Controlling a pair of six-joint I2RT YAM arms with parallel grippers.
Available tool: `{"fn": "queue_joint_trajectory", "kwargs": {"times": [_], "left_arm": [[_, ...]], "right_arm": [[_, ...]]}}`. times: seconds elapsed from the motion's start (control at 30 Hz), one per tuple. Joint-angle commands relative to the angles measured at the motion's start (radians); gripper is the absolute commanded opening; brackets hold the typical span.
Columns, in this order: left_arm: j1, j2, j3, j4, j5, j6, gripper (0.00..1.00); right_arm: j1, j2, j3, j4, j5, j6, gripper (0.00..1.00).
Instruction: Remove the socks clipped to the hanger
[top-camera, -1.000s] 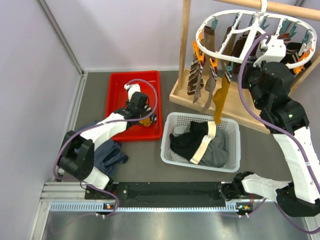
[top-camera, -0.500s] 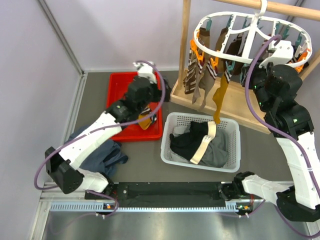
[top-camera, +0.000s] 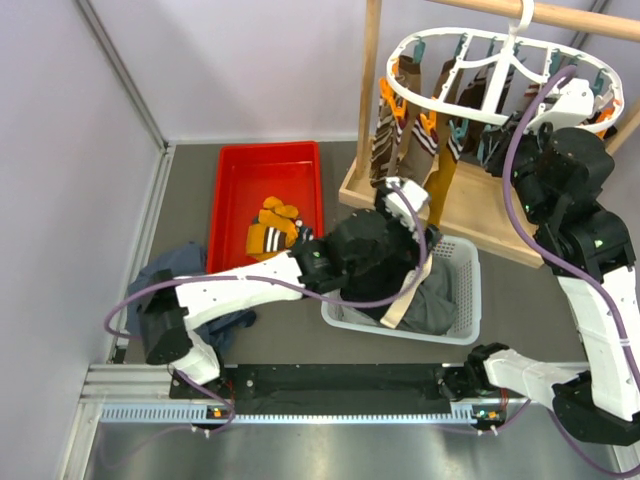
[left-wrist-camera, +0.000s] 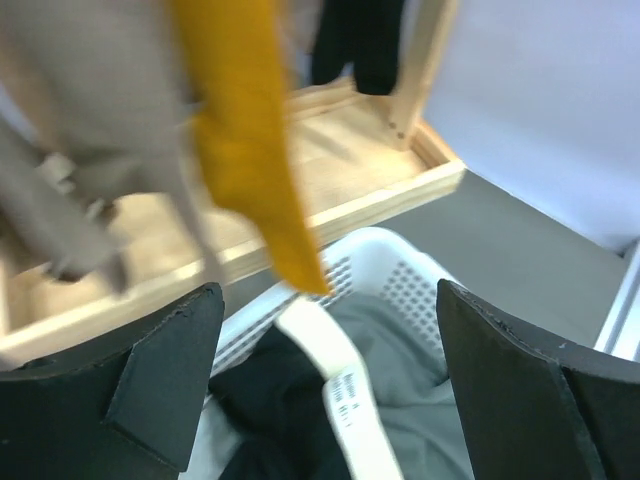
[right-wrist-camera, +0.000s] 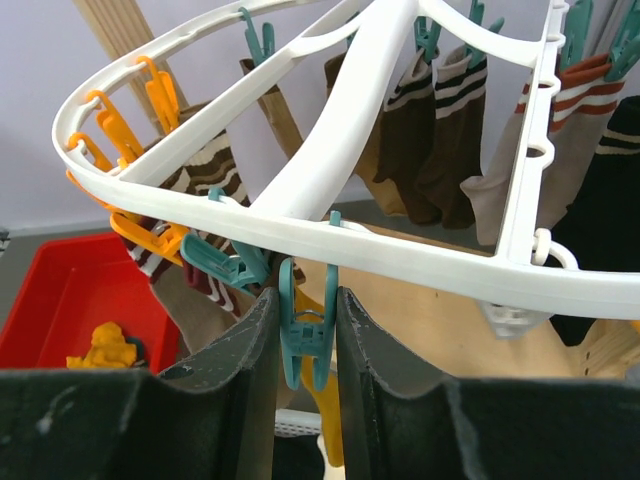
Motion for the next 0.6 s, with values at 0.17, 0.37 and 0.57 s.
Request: {"fn": "queue_joint_trajectory", "kwargs": {"times": [0.17, 0.37, 0.57], "left_arm": [[-0.05, 0.224, 0.234, 0.139, -0.122, 0.11, 0.92], [-0.045, 0.344, 0.338, 0.153, -0.271, 0.11, 0.89], [-0.016, 0.398, 0.355, 0.182, -0.278, 0.097, 0.85]], "right_arm": [[-0.006, -0.02, 0.05, -0.016, -0.042, 0.026, 0.0], [-0.006, -0.017, 0.058, -0.024, -0.054, 0.031, 0.0], [-0.004, -0.026, 0.053, -0.027, -0.066, 0.04, 0.0]]}}
